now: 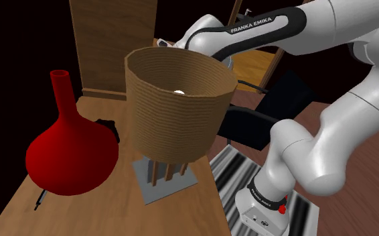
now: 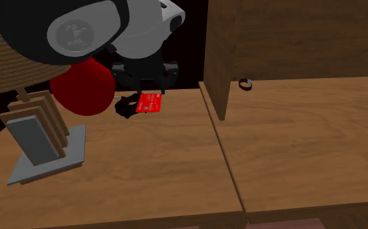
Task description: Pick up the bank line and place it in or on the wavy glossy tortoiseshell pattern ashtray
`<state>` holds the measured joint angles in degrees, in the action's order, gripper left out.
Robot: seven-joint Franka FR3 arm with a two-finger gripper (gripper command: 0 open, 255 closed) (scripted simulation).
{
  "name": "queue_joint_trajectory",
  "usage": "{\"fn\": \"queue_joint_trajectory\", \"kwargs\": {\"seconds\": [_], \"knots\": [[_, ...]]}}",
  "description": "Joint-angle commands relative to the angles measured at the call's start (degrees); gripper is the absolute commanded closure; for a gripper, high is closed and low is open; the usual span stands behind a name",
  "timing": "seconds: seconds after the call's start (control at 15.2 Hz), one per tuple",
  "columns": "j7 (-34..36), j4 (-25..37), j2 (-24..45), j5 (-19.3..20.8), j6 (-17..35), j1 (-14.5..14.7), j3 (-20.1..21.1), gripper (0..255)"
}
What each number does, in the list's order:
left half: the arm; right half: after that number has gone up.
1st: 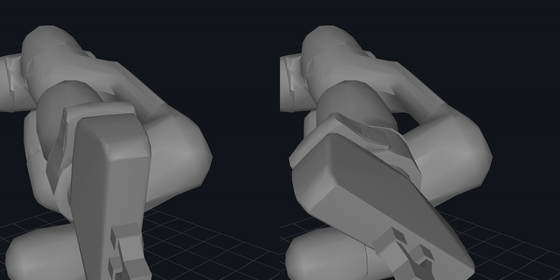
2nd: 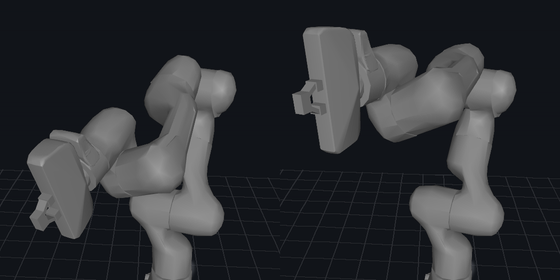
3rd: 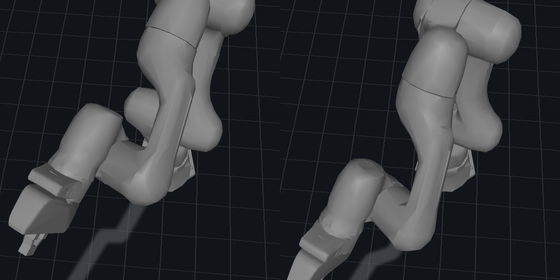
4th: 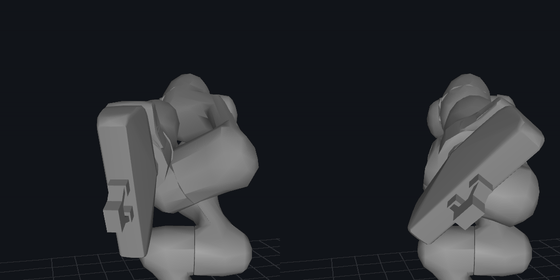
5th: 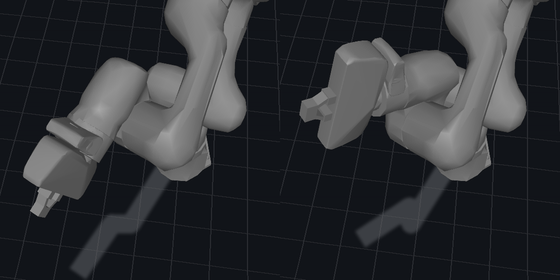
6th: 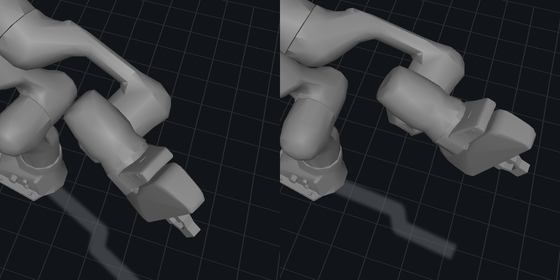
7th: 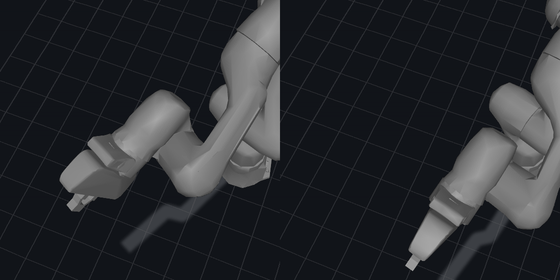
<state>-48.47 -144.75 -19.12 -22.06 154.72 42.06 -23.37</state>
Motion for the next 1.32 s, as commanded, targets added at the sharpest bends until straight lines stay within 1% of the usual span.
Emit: {"fn": "queue_joint_trajectory", "kwargs": {"seconds": [0.0,0.4,0.73,1.25], "knots": [[1.67,2.26,2.94,-0.89,0.74,1.54,1.27,255],[7.71,11.08,12.02,-2.12,1.76,4.85,4.84,255],[13.43,20.02,19.9,-1.34,1.27,6.86,7.14,255],[7.09,18.13,23.5,-8.53,6.1,6.86,7.98,255]]}}
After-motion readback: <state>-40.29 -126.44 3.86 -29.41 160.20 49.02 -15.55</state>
